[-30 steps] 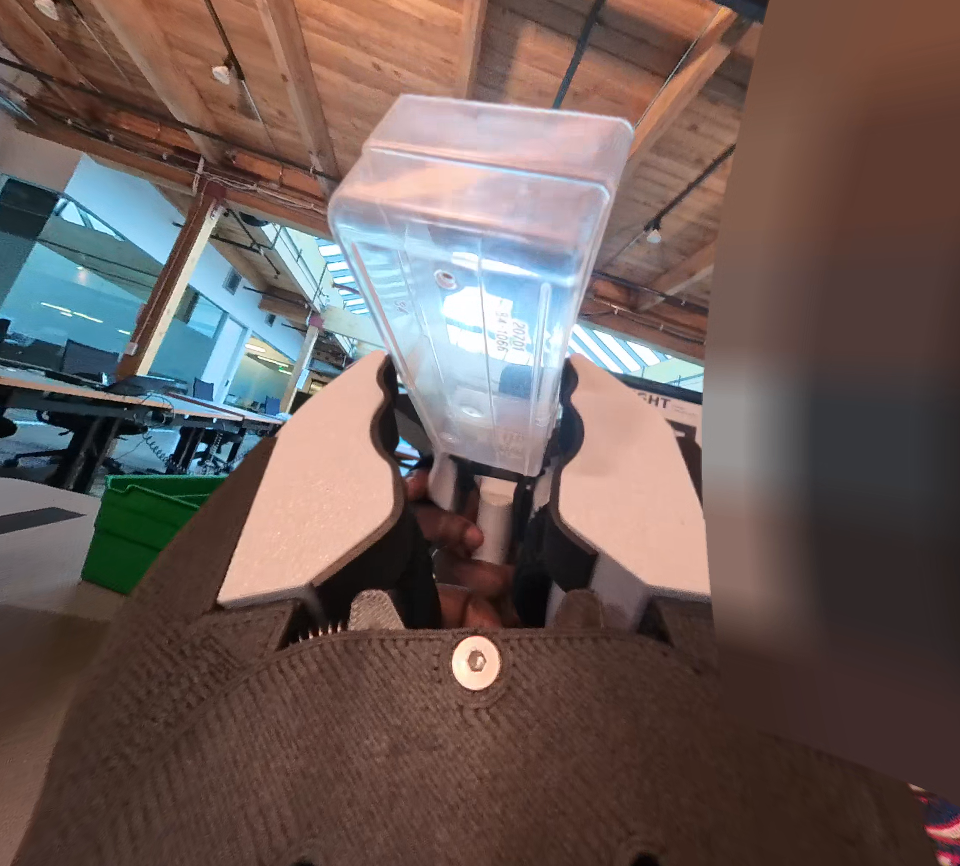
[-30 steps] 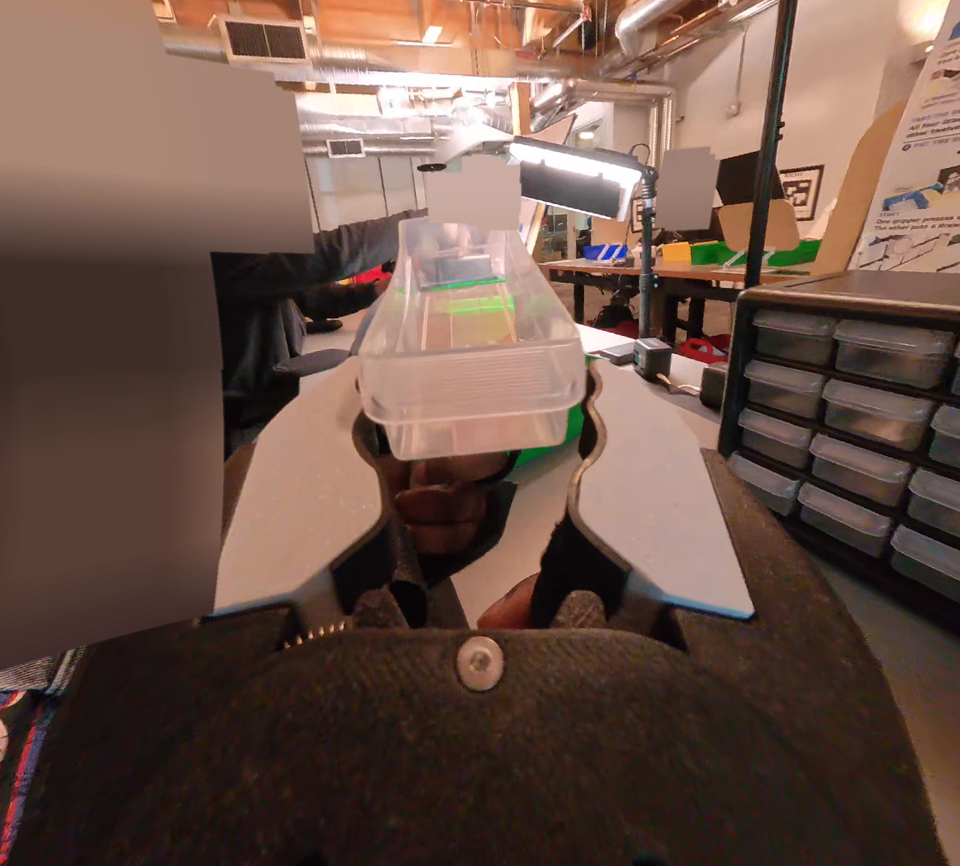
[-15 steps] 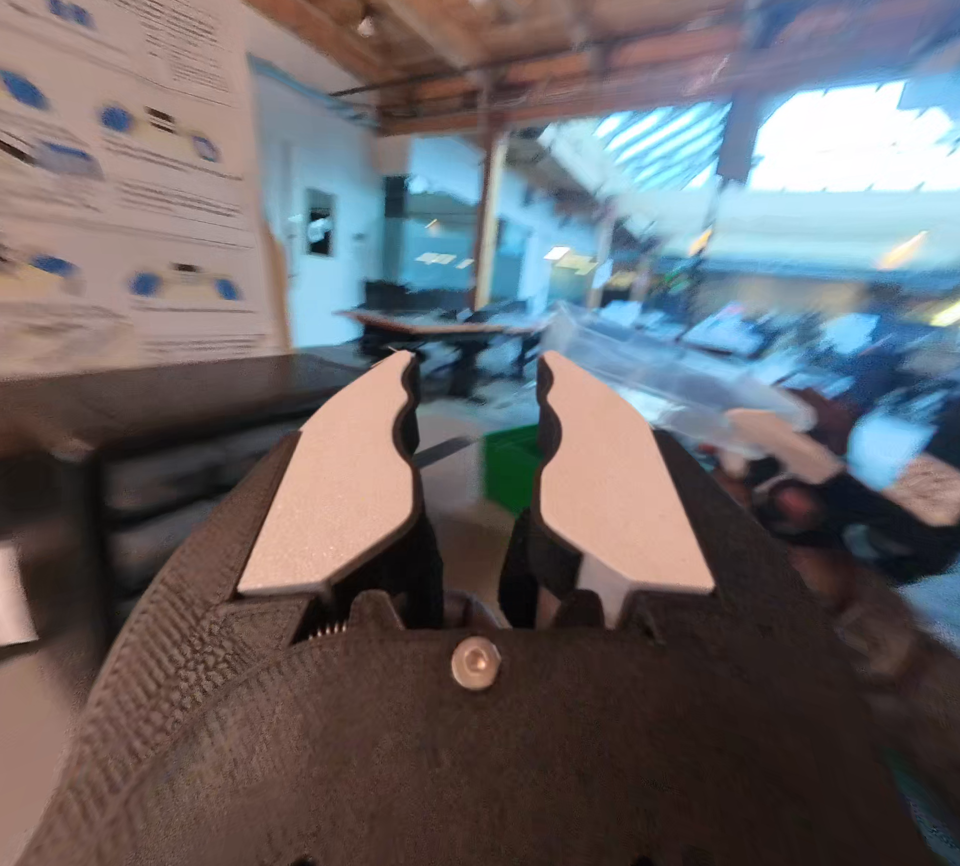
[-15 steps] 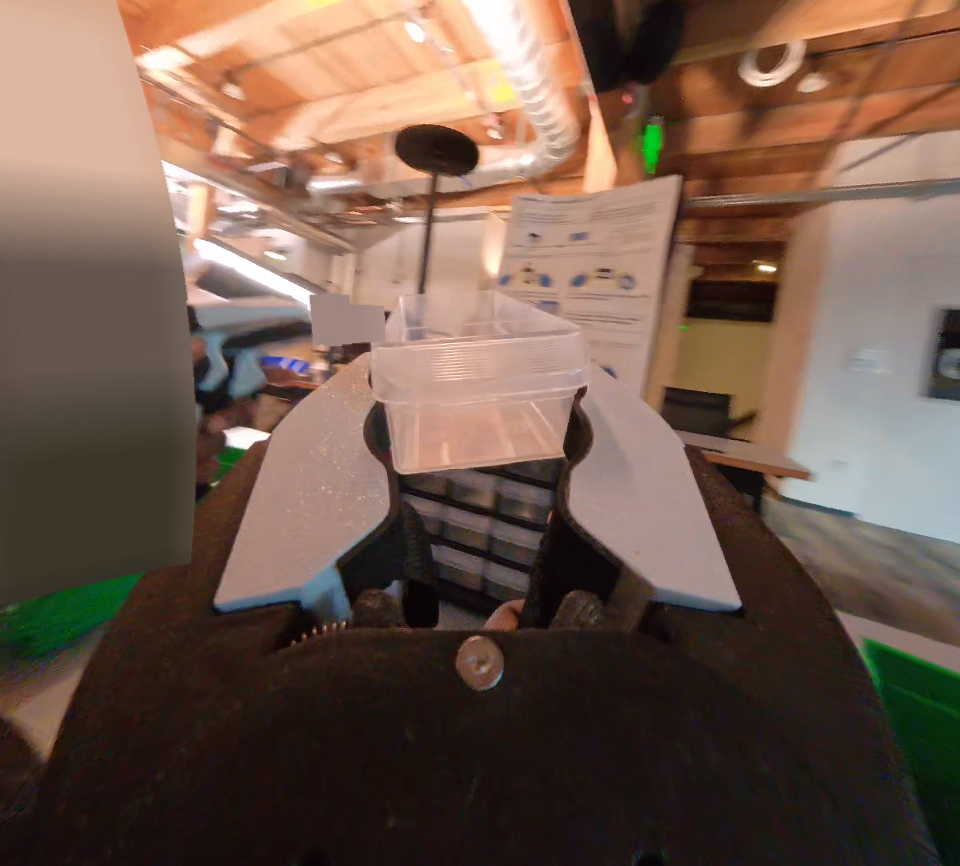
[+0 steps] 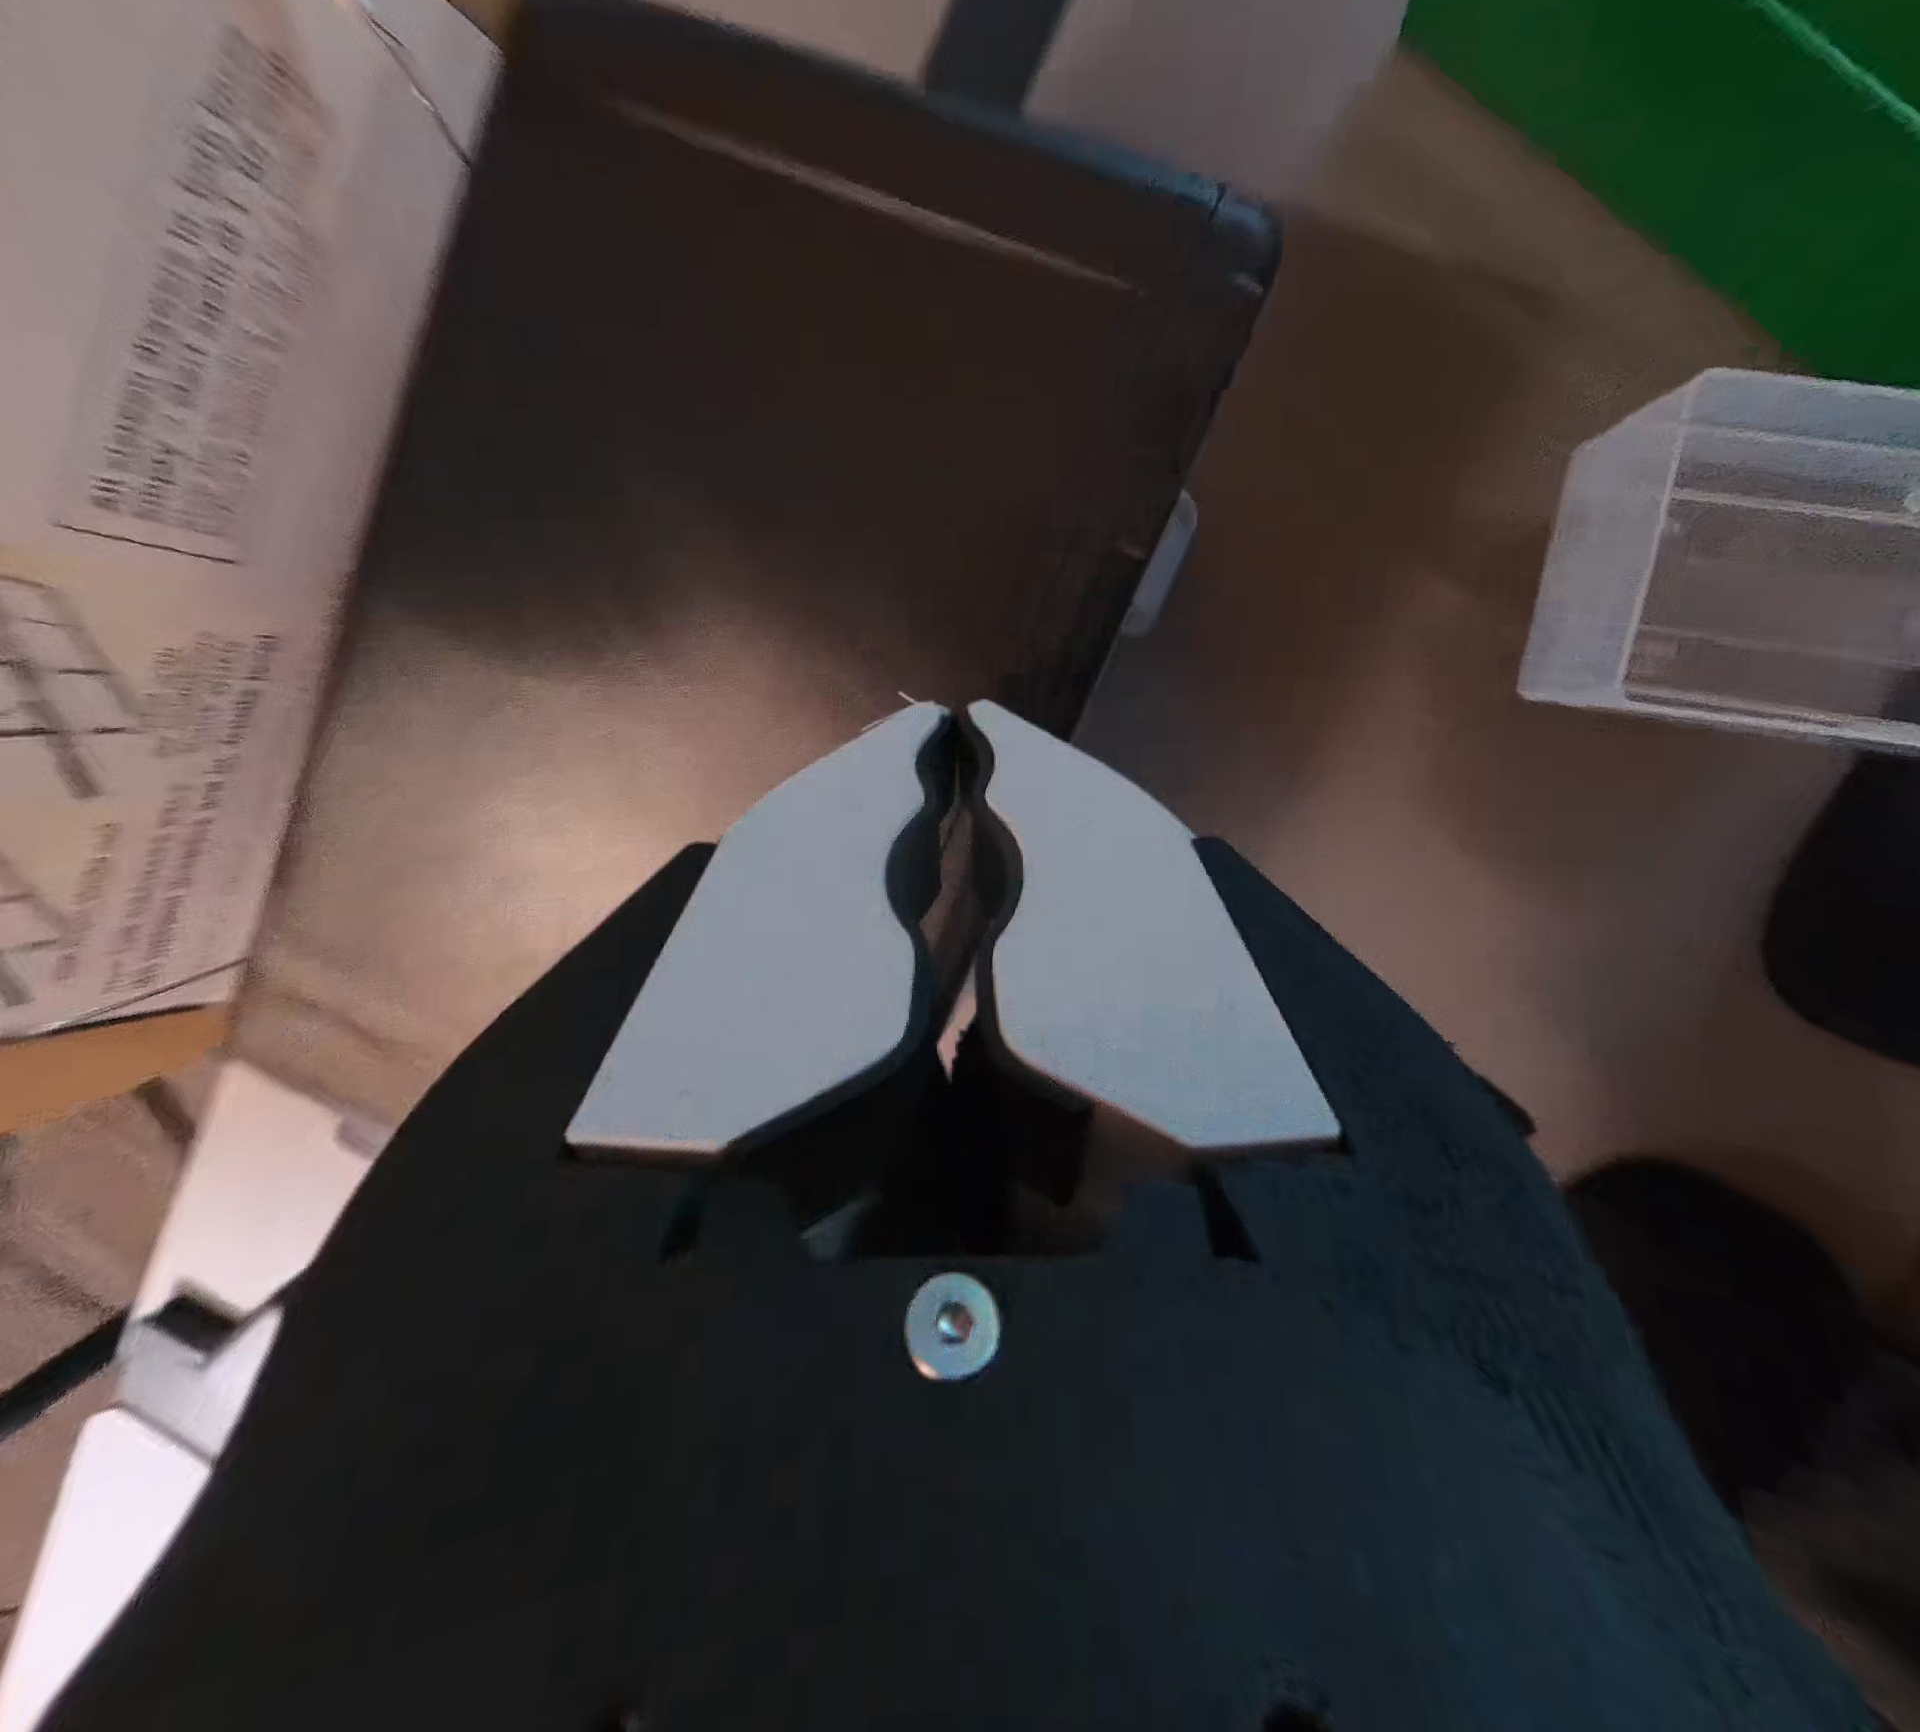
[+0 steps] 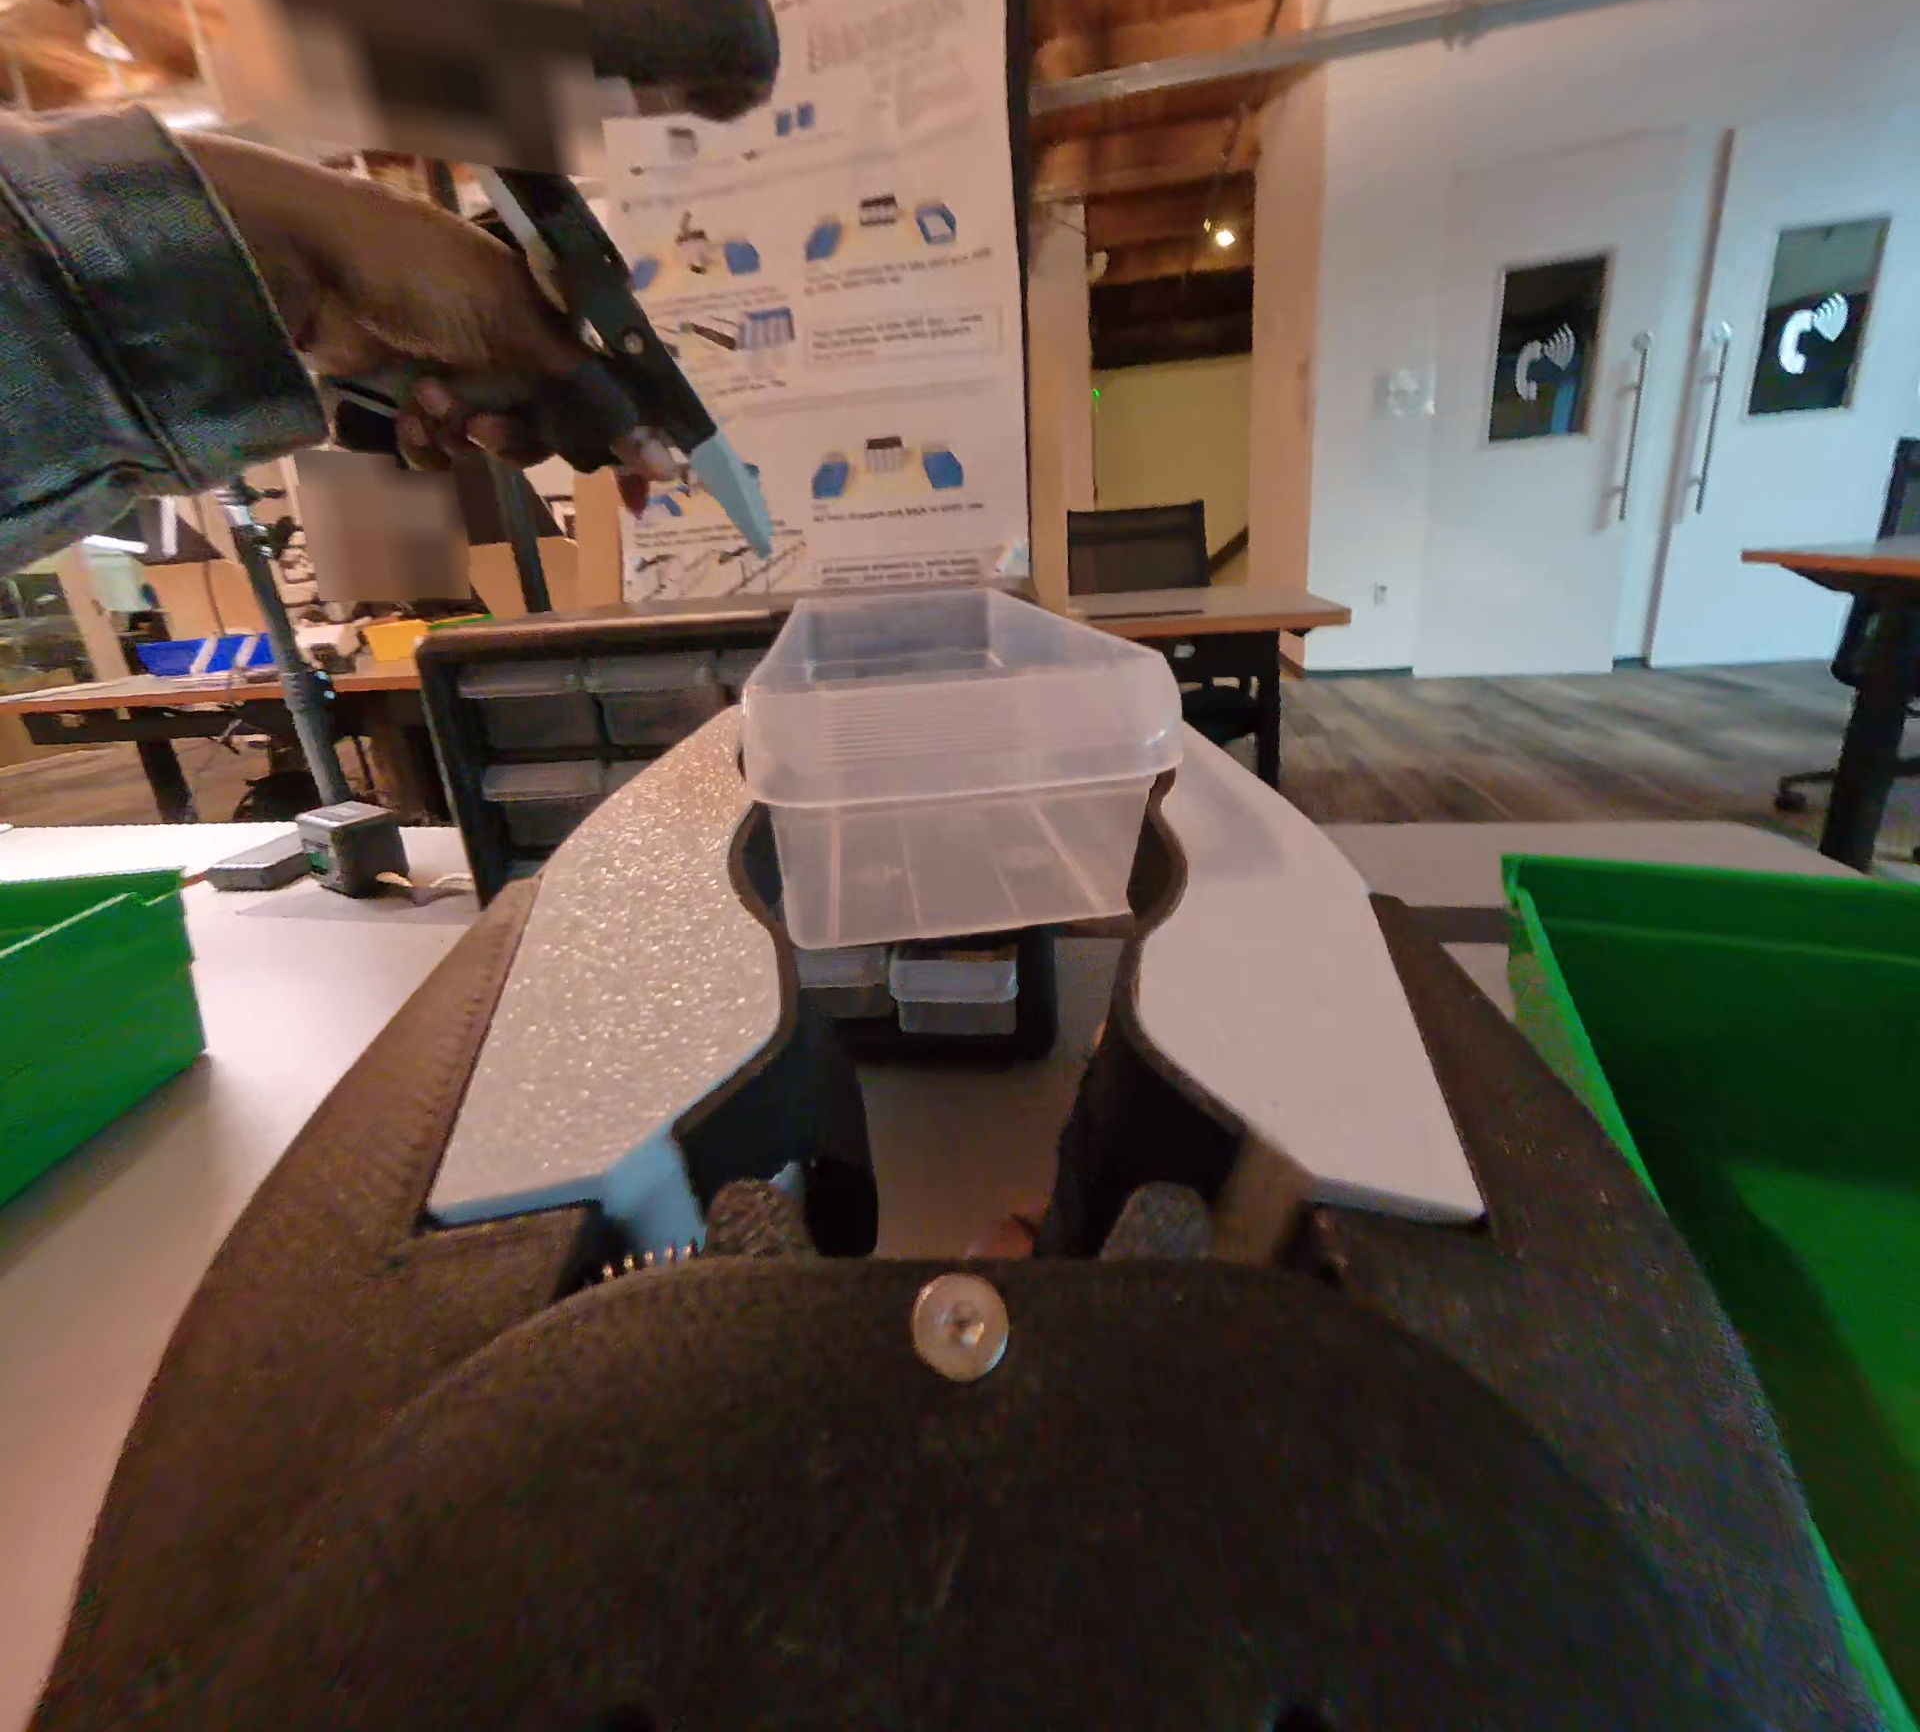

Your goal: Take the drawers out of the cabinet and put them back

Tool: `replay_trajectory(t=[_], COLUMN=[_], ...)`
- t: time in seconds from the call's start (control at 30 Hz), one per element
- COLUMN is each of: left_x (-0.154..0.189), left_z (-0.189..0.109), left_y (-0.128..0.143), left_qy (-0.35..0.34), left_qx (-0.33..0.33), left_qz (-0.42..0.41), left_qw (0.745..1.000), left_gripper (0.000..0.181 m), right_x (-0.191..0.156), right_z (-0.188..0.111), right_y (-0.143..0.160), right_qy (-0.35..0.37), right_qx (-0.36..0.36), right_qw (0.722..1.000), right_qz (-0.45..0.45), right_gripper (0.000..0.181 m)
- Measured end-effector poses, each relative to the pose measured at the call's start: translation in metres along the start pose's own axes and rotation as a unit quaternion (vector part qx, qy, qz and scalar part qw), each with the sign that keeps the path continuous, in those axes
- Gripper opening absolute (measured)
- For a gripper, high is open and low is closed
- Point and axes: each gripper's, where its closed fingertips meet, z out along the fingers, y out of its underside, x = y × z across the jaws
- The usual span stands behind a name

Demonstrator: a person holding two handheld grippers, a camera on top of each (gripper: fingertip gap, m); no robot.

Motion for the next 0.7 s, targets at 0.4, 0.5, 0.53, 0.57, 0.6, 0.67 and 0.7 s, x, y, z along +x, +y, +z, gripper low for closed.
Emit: replay_trajectory(t=[0.4,0.5,0.53,0.57,0.6,0.67,0.7], left_x=[0.008,0.008,0.008,0.008,0.008,0.008,0.008], left_z=[0.014,0.015,0.015,0.015,0.015,0.015,0.015], left_y=[-0.002,-0.002,-0.002,-0.002,-0.002,-0.002,-0.002], left_qy=[0.115,0.104,0.100,0.096,0.095,0.092,0.090], left_qx=[-0.048,-0.060,-0.063,-0.066,-0.068,-0.070,-0.071], left_qz=[-0.007,0.002,0.006,0.009,0.010,0.009,0.008], left_qw=[0.992,0.993,0.993,0.993,0.993,0.993,0.993], left_gripper=[0.000,0.000,0.000,0.000,0.000,0.000,0.000], right_x=[-0.015,-0.007,-0.006,-0.007,-0.008,-0.011,-0.011], right_z=[0.041,0.048,0.049,0.050,0.051,0.055,0.057], right_y=[0.054,0.065,0.066,0.066,0.067,0.069,0.071], right_qy=[0.053,0.075,0.078,0.079,0.080,0.081,0.083], right_qx=[-0.079,-0.083,-0.083,-0.083,-0.083,-0.086,-0.089], right_qw=[0.995,0.994,0.994,0.993,0.993,0.993,0.992], right_qz=[-0.015,-0.007,-0.009,-0.016,-0.023,-0.023,-0.019], right_gripper=[0.066,0.066,0.066,0.066,0.066,0.066,0.066])
